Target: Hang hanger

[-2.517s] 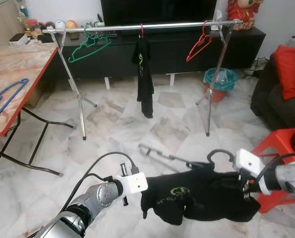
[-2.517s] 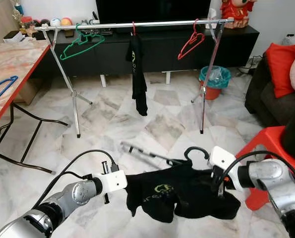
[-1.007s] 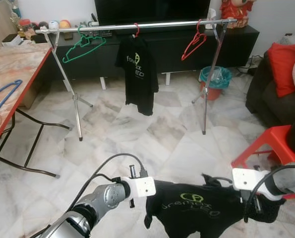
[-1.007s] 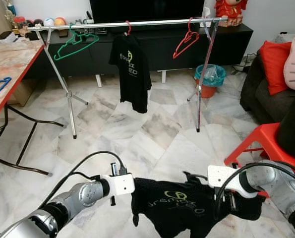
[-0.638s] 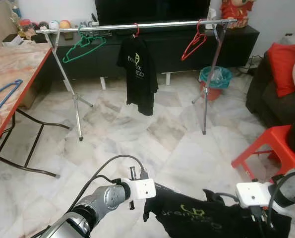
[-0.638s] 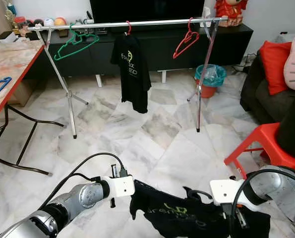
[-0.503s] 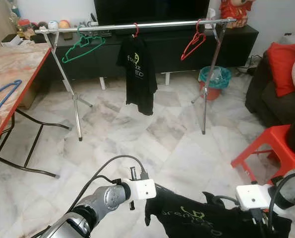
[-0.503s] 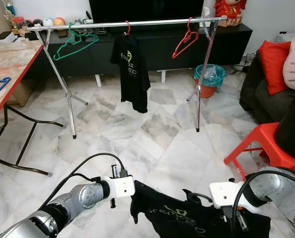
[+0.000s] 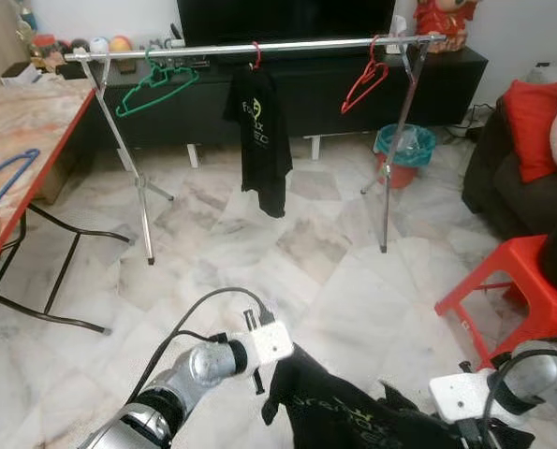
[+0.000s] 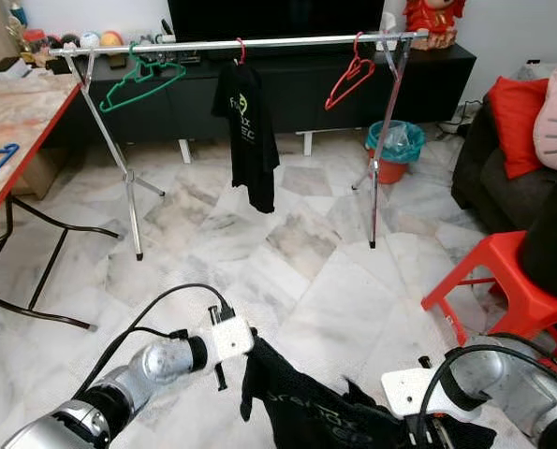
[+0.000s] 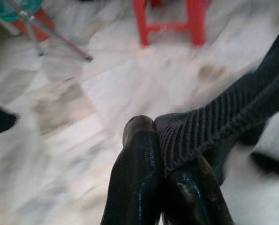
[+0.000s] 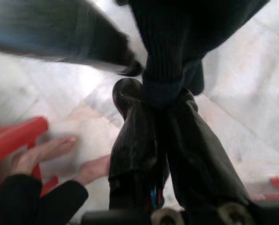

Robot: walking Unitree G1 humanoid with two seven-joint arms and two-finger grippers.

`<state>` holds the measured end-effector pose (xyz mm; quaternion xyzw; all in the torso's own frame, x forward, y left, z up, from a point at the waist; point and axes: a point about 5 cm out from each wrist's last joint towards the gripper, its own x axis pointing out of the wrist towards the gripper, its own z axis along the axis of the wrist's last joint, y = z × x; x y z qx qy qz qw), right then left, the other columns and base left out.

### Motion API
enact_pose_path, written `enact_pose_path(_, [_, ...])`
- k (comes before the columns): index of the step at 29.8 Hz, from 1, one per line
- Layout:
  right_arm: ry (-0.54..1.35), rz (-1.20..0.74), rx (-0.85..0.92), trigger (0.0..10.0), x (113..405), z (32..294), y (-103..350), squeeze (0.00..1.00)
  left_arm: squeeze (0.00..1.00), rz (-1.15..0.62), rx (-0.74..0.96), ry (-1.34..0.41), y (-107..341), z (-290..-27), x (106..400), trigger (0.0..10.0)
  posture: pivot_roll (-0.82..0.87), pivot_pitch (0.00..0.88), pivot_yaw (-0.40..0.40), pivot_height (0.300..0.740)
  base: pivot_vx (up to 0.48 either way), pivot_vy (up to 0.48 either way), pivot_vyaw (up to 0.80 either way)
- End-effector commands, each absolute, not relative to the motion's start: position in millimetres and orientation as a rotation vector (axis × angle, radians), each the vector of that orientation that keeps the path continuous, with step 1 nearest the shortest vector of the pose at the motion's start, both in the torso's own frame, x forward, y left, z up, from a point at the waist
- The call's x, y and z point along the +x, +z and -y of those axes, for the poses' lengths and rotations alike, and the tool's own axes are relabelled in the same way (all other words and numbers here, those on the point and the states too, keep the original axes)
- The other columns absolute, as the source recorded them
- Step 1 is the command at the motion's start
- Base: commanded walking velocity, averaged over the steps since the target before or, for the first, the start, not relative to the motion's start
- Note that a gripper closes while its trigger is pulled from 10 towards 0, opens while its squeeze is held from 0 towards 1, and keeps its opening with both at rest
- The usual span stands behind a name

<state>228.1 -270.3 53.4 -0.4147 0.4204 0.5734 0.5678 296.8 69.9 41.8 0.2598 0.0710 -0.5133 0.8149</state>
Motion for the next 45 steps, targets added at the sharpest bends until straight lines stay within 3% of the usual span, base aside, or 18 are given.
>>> enact_pose_path(1, [1.33, -1.147, -1.015, 10.0, 213, 289, 38, 0.0, 0.0, -0.087, 0.486, -1.066, 68, -78, 314, 10.0, -0.07, 0.027, 0.031, 0.74, 0.0, 0.0, 0.0])
enact_pose_path(4, [1.183, -1.105, -1.052, 10.0, 226, 292, 35, 0.0, 0.0, -0.083, 0.481, -1.213, 80, -74, 311, 10.0, -0.06, 0.027, 0.032, 0.74, 0.0, 0.0, 0.0])
enact_pose_path(7, [1.174, -1.114, -1.058, 10.0, 227, 295, 36, 0.0, 0.0, -0.075, 0.51, -1.274, 85, -73, 308, 10.0, -0.06, 0.027, 0.033, 0.74, 0.0, 0.0, 0.0])
enact_pose_path(11, [1.339, -1.003, -0.782, 10.0, 221, 275, 47, 0.0, 0.0, -0.079, 0.498, -1.396, 98, -70, 304, 10.0, -0.05, 0.025, 0.039, 0.74, 0.0, 0.0, 0.0])
enact_pose_path(15, [1.295, -0.813, -0.598, 10.0, 239, 259, 66, 0.0, 0.0, -0.13, 0.483, -1.496, 100, -64, 296, 10.0, -0.05, 0.021, 0.048, 0.74, 0.0, 0.0, 0.0])
enact_pose_path(20, [1.258, -0.72, -0.53, 10.0, 252, 254, 80, 0.0, 0.0, -0.168, 0.505, -1.521, 97, -64, 293, 10.0, -0.05, 0.017, 0.053, 0.74, 0.0, 0.0, 0.0])
enact_pose_path(24, [1.224, -0.703, -0.587, 10.0, 258, 257, 85, 0.0, 0.0, -0.229, 0.529, -1.531, 97, -68, 291, 10.0, -0.05, 0.017, 0.055, 0.74, 0.0, 0.0, 0.0])
enact_pose_path(27, [1.343, -0.708, -0.481, 10.0, 248, 249, 87, 0.0, 0.0, -0.214, 0.544, -1.456, 98, -70, 297, 10.0, -0.05, 0.017, 0.053, 0.74, 0.0, 0.0, 0.0])
enact_pose_path(28, [1.443, -0.735, -0.477, 10.0, 237, 243, 87, 0.0, 0.0, -0.171, 0.568, -1.381, 102, -70, 306, 10.0, -0.04, 0.017, 0.052, 0.74, 0.0, 0.0, 0.0])
enact_pose_path(32, [1.52, -0.804, -0.544, 10.0, 226, 241, 79, 0.0, 0.0, -0.107, 0.524, -1.312, 114, -63, 314, 10.0, -0.05, 0.017, 0.049, 0.74, 0.0, 0.0, 0.0])
enact_pose_path(39, [1.525, -0.828, -0.592, 10.0, 223, 237, 69, 0.0, 0.0, -0.129, 0.436, -1.445, 118, -48, 302, 10.0, -0.05, 0.007, 0.048, 0.74, 0.0, 0.0, 0.0])
enact_pose_path(45, [1.446, -0.767, -0.595, 10.0, 233, 233, 71, 0.0, 0.0, -0.225, 0.471, -1.519, 104, -53, 292, 10.0, -0.05, 0.004, 0.049, 0.74, 0.0, 0.0, 0.0])
